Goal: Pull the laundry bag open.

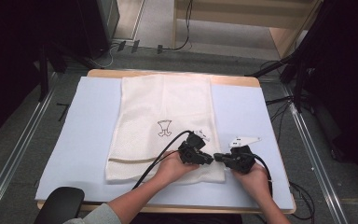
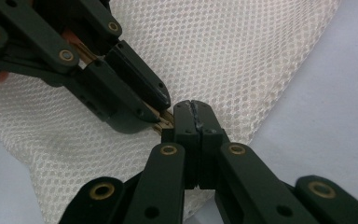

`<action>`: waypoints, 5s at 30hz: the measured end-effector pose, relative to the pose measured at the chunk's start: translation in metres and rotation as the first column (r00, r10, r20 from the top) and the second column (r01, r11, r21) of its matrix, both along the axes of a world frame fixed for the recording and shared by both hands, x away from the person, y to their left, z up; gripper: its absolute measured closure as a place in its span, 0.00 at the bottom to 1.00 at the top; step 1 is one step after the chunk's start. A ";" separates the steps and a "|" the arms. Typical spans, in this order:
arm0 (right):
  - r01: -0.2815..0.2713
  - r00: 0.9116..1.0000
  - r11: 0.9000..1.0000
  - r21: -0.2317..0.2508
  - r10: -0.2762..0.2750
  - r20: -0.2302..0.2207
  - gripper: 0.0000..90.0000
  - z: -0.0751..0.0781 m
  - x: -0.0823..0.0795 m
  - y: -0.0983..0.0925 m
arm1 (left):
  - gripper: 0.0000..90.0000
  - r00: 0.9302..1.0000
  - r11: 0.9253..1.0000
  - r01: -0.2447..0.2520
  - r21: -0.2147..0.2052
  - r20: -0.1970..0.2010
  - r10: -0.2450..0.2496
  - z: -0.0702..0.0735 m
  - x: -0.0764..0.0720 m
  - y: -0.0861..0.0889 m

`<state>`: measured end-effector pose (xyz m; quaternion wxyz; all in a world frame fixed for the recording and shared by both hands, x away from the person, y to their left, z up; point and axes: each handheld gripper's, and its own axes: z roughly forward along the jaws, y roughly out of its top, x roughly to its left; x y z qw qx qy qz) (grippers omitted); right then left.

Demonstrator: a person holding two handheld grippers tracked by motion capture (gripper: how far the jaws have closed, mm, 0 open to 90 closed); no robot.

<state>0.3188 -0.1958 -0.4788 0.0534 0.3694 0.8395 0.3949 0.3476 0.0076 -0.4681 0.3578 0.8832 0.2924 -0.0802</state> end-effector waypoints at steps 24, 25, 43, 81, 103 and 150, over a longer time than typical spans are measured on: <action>-0.013 0.997 1.000 -0.009 0.014 0.078 1.00 -0.004 -0.007 0.000 | 1.00 0.997 1.000 -0.010 0.003 -0.080 0.010 0.004 0.009 0.021; -0.013 0.997 1.000 -0.011 0.013 0.078 1.00 -0.004 -0.007 0.000 | 0.99 0.997 1.000 -0.001 -0.003 -0.080 0.001 0.004 0.008 0.024; -0.002 0.998 1.000 0.023 0.000 0.055 1.00 -0.006 -0.006 -0.002 | 0.99 0.995 1.000 -0.028 -0.005 -0.099 0.028 0.012 0.006 0.070; -0.027 0.999 0.999 0.026 0.026 0.028 1.00 -0.004 -0.001 -0.004 | 0.99 0.978 0.984 -0.177 0.023 -0.104 0.178 0.033 -0.007 0.228; -0.062 0.998 0.998 0.025 0.062 -0.009 1.00 -0.002 0.006 -0.007 | 0.99 0.924 0.931 -0.364 0.023 -0.118 0.364 0.034 -0.029 0.312; 0.203 0.978 0.976 0.085 -0.206 0.028 0.43 0.008 0.025 -0.052 | 0.42 0.806 0.817 -0.577 0.014 0.170 0.566 0.037 -0.029 0.359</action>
